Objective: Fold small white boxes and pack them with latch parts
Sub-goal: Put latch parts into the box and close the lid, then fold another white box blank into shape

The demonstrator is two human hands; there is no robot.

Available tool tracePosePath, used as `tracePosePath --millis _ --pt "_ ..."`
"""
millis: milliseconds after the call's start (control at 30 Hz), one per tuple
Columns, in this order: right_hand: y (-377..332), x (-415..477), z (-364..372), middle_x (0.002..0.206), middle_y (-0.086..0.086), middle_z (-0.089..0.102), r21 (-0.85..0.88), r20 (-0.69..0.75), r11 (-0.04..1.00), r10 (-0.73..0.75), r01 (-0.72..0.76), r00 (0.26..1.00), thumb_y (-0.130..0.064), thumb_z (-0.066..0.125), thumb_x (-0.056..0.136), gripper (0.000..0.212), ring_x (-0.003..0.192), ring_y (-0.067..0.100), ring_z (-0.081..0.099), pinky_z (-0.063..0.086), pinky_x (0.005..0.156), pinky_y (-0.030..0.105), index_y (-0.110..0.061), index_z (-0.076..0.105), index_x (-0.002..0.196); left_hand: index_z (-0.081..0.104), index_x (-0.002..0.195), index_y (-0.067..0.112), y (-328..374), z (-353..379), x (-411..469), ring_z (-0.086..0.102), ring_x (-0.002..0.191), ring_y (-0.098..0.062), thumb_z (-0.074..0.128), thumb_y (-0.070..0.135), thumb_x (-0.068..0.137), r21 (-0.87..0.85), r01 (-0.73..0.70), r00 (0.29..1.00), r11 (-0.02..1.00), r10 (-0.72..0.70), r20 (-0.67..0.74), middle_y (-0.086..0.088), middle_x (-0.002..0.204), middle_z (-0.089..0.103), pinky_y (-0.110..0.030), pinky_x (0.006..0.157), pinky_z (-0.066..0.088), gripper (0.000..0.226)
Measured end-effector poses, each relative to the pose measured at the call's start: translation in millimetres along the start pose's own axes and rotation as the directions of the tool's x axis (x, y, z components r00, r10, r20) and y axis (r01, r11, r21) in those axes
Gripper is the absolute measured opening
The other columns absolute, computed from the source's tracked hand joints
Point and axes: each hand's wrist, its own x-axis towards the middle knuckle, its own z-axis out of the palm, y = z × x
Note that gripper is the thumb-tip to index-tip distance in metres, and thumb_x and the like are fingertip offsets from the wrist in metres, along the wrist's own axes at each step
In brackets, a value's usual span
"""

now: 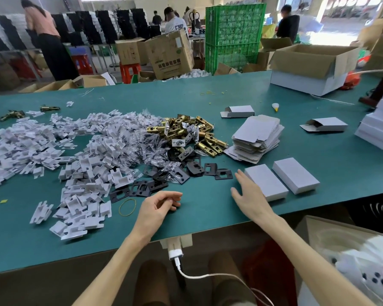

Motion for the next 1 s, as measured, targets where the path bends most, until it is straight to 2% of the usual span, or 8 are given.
tracePosePath --millis 267,400,567,633,700,867,933,1000 --pt "35 6 -25 0.161 0.006 0.039 0.049 -0.063 0.998 0.048 -0.045 0.997 -0.012 0.057 0.102 0.053 0.151 0.020 0.032 0.016 0.119 0.023 -0.005 0.043 0.152 0.081 0.105 0.018 1 -1 0 0.074 0.091 -0.018 0.053 -0.009 0.101 0.020 0.002 1.000 1.000 -0.002 0.009 -0.003 0.097 0.079 -0.023 0.082 0.057 0.039" --pt "53 12 -43 0.155 0.009 0.047 -0.009 -0.073 0.997 0.069 -0.070 0.995 -0.008 0.058 0.100 0.046 0.146 0.024 0.040 0.023 0.120 0.029 -0.002 0.052 0.145 0.081 0.104 0.019 1 -1 0 0.074 0.091 -0.018 0.053 -0.008 0.101 0.024 0.000 1.000 1.000 -0.001 0.009 -0.004 0.096 0.079 -0.024 0.083 0.058 0.039" --pt "30 26 -44 0.130 0.008 0.066 -0.084 -0.166 0.995 -0.075 0.061 0.983 -0.012 0.060 0.100 0.030 0.124 0.024 0.057 0.043 0.109 0.035 -0.007 0.065 0.129 0.081 0.102 0.018 2 -1 1 0.074 0.090 -0.018 0.053 -0.009 0.101 0.018 0.006 1.000 1.000 -0.006 0.009 -0.005 0.095 0.078 -0.024 0.081 0.058 0.039" --pt "10 43 -46 0.127 0.008 0.063 -0.132 -0.273 0.982 -0.166 0.135 0.948 -0.011 0.060 0.099 0.028 0.123 0.024 0.052 0.041 0.104 0.033 -0.007 0.065 0.126 0.081 0.101 0.016 3 0 1 0.074 0.088 -0.019 0.052 -0.010 0.101 0.013 0.008 1.000 1.000 -0.008 0.003 -0.006 0.094 0.078 -0.024 0.080 0.057 0.039" --pt "-8 66 -51 0.138 0.013 0.056 -0.190 -0.316 0.972 -0.196 0.141 0.928 -0.011 0.059 0.099 0.036 0.131 0.030 0.044 0.036 0.109 0.035 -0.003 0.058 0.134 0.081 0.101 0.015 4 0 0 0.073 0.087 -0.019 0.052 -0.010 0.101 0.015 0.011 1.000 1.000 -0.011 -0.001 -0.007 0.094 0.078 -0.024 0.080 0.057 0.038" --pt "-19 119 -62 0.164 0.022 0.022 -0.402 -0.148 0.915 -0.050 -0.014 0.988 -0.024 0.057 0.103 0.063 0.153 0.037 0.017 0.017 0.125 0.044 0.002 0.029 0.153 0.081 0.100 0.015 6 0 0 0.073 0.085 -0.019 0.051 -0.010 0.101 0.026 0.023 1.000 0.999 -0.022 -0.018 -0.006 0.091 0.078 -0.023 0.078 0.056 0.039" --pt "-14 126 -61 0.161 0.025 0.025 -0.479 -0.110 0.874 0.028 -0.077 0.994 -0.027 0.055 0.103 0.059 0.150 0.039 0.020 0.018 0.123 0.045 0.003 0.033 0.149 0.081 0.099 0.015 6 1 0 0.073 0.085 -0.020 0.051 -0.010 0.101 0.035 0.027 0.999 0.999 -0.026 -0.022 -0.006 0.092 0.078 -0.024 0.078 0.056 0.039" --pt "-8 125 -60 0.146 0.024 0.043 -0.540 -0.139 0.836 0.024 -0.096 0.990 -0.015 0.056 0.099 0.040 0.138 0.040 0.035 0.027 0.116 0.043 0.001 0.045 0.134 0.080 0.099 0.015 6 1 1 0.072 0.085 -0.021 0.051 -0.010 0.101 0.041 0.030 0.999 0.999 -0.029 -0.022 -0.005 0.092 0.078 -0.026 0.078 0.057 0.039"
